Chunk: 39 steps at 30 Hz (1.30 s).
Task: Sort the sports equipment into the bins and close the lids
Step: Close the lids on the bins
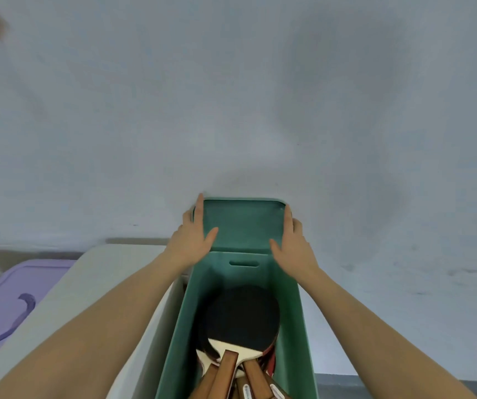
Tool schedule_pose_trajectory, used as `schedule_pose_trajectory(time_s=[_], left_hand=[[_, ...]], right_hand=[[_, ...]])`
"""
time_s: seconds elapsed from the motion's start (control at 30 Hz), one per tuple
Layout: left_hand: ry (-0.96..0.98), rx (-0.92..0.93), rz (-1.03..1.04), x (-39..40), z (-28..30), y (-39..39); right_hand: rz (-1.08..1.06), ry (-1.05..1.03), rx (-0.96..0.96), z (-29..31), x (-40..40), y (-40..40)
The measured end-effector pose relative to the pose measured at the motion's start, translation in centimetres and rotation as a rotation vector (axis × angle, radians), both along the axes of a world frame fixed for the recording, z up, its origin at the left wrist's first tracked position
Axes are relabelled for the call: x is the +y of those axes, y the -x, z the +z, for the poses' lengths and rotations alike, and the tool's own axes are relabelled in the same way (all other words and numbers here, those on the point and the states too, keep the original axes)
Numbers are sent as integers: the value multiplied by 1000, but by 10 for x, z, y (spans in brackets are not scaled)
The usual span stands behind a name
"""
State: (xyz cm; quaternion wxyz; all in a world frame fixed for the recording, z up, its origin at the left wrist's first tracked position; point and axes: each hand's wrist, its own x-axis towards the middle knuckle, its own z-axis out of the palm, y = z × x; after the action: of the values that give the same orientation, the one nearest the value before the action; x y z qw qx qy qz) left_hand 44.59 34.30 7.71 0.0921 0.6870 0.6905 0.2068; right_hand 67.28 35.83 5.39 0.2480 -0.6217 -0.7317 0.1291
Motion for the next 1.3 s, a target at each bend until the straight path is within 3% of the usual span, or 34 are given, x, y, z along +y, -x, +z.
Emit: schedule_pose_trajectory(time_s=[0.1, 0.37, 0.83, 1.03, 1.3], left_hand=[[18, -120, -5, -2, 3, -1], [-217, -293, 29, -31, 37, -3], [-603, -397, -98, -147, 76, 9], [-488, -337, -71, -199, 36, 14], [-308, -226, -270, -256, -37, 23]], right_hand=[[32, -18, 97, 1, -4, 1], [20, -235, 175, 43, -29, 11], [43, -463, 336, 81, -152, 14], [15, -398, 393, 48, -215, 16], [-5, -170, 337, -19, -279, -2]])
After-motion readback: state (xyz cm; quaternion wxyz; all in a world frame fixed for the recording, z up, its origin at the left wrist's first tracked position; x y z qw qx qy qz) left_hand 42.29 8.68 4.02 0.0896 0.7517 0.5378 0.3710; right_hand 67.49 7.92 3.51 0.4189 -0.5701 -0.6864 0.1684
